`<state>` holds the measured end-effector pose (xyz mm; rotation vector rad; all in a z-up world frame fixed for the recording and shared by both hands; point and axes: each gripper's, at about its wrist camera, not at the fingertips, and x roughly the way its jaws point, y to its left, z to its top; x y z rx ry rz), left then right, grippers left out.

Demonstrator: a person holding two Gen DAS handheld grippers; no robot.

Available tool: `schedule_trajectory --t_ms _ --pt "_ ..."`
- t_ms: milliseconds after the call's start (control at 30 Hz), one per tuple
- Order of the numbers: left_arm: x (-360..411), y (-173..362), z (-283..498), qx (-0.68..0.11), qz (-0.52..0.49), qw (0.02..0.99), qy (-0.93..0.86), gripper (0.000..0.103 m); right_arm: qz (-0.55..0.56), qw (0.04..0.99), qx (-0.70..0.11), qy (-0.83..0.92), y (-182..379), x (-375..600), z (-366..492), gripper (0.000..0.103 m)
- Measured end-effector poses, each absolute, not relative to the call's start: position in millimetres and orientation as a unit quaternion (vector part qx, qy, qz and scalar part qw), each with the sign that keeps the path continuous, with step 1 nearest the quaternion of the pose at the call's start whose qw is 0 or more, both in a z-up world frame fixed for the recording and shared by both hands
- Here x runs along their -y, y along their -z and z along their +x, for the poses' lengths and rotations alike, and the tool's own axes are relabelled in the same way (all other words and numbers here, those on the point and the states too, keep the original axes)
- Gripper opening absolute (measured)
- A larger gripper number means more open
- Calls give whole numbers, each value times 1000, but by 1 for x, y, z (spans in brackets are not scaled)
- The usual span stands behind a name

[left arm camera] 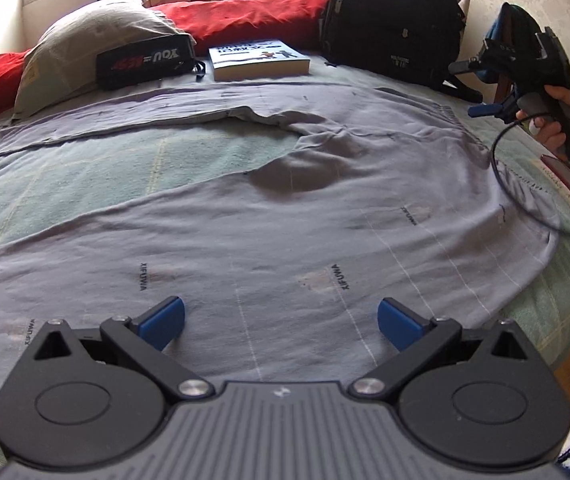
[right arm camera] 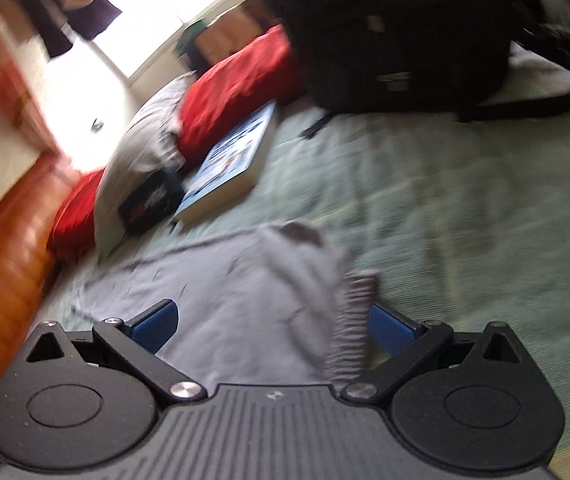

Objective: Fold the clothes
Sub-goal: 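Close the right gripper on the grey garment edge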

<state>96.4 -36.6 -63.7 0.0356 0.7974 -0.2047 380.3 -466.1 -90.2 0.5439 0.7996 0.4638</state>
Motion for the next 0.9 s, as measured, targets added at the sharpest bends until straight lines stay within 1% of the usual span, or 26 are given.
schedule_trajectory --t_ms 567,667,767,900 --pt "45 67 102 -393 21 914 98 102 409 771 -383 -304 146 476 456 103" --pt "45 67 102 -394 24 914 99 102 406 750 -403 -334 145 477 458 103" --pt "44 67 104 -395 21 913 101 102 375 733 -425 -377 143 471 454 103" --pt "45 69 106 -394 22 913 103 102 376 727 -426 -386 148 467 466 103"
